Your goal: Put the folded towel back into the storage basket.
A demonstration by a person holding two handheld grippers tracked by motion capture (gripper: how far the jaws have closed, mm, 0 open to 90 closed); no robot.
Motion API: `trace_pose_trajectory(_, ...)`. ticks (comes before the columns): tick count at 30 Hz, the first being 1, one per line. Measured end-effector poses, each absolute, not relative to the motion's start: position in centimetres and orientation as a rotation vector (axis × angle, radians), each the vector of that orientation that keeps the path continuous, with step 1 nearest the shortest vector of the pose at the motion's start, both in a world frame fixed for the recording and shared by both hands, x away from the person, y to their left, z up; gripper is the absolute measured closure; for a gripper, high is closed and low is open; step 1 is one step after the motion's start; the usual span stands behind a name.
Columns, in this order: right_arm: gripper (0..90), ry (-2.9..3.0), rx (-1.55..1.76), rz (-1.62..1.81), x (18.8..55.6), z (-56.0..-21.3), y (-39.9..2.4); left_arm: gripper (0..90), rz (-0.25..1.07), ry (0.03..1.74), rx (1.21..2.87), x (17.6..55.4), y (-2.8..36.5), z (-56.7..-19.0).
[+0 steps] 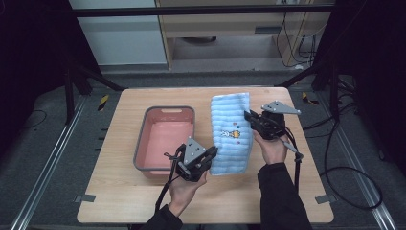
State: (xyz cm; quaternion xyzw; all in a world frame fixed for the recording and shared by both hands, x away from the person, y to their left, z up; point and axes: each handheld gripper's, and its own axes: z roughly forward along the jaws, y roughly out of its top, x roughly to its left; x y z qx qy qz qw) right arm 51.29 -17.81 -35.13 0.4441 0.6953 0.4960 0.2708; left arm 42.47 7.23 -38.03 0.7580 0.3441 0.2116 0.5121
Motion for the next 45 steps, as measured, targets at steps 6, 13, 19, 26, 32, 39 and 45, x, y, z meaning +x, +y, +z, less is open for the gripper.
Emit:
trace_pose_trajectory(6, 82.8, 1.865, 1.175, 1.353, 51.3, -34.0, -16.9, 87.0, 0.531, 0.826, 1.799, 42.4, 8.2, -37.0)
trace_pose_trajectory(13, 82.8, 1.856, 1.154, 1.368, 51.4, -32.9, -16.0, 87.0, 0.547, 0.832, 1.774, 42.3, 9.2, -36.1)
trace_pose_trajectory(19, 82.8, 1.851, 1.14, 1.377, 51.5, -32.3, -15.2, 87.0, 0.56, 0.829, 1.76, 42.3, 10.0, -35.6)
trace_pose_trajectory(26, 82.8, 1.846, 1.125, 1.388, 51.7, -31.5, -14.1, 87.0, 0.583, 0.829, 1.751, 42.3, 10.9, -34.9)
trace_pose_trajectory(32, 82.8, 1.848, 1.111, 1.399, 51.9, -31.1, -13.1, 87.0, 0.588, 0.845, 1.735, 42.4, 12.0, -34.5)
trace_pose_trajectory(39, 82.8, 1.853, 1.098, 1.413, 52.3, -30.6, -11.7, 87.0, 0.612, 0.857, 1.722, 42.4, 13.2, -34.1)
trace_pose_trajectory(45, 82.8, 1.857, 1.08, 1.423, 52.5, -30.2, -10.4, 87.0, 0.621, 0.873, 1.709, 42.4, 14.4, -33.7)
